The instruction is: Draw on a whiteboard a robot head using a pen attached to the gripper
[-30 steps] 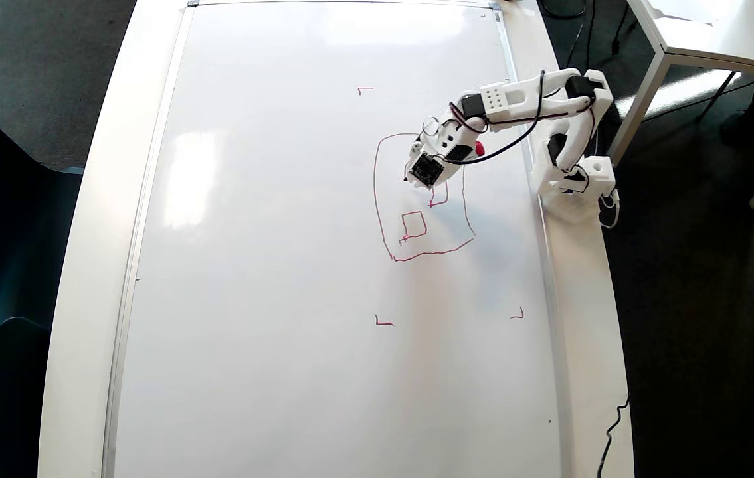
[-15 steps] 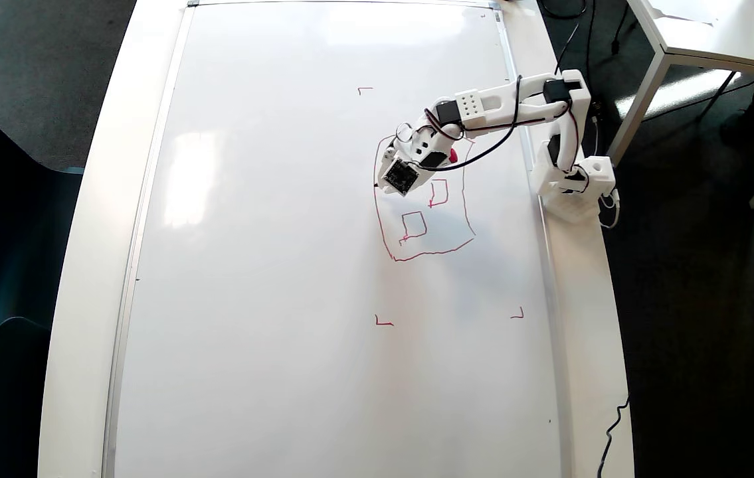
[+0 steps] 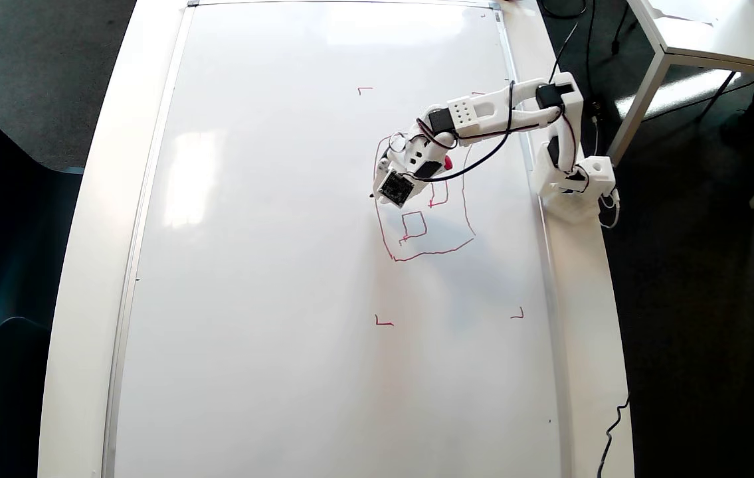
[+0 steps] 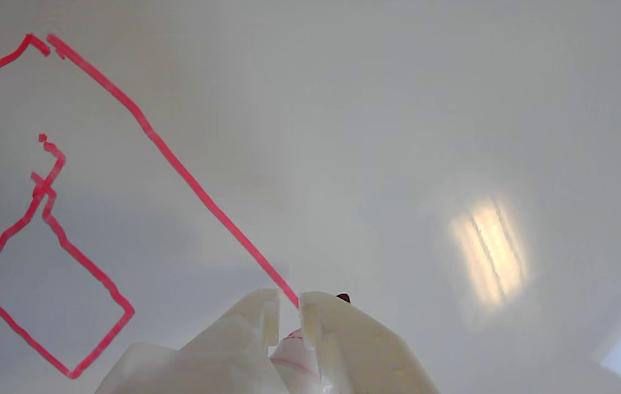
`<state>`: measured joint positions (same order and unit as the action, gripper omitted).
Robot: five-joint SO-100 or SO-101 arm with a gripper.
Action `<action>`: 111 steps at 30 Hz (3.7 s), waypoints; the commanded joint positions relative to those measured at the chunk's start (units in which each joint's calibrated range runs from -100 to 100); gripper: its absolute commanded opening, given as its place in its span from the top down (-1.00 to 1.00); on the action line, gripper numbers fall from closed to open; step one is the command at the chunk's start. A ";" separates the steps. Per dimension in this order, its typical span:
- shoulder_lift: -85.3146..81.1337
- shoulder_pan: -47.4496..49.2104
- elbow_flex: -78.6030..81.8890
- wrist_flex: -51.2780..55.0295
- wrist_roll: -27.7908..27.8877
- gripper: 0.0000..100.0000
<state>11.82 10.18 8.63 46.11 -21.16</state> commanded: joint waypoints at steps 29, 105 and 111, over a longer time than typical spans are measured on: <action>-0.29 0.46 3.03 -0.15 -0.23 0.98; 11.45 -0.72 -8.50 -11.71 0.25 0.98; 10.95 -2.26 -7.86 -11.01 0.25 0.98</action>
<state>23.85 9.28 1.42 34.21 -21.16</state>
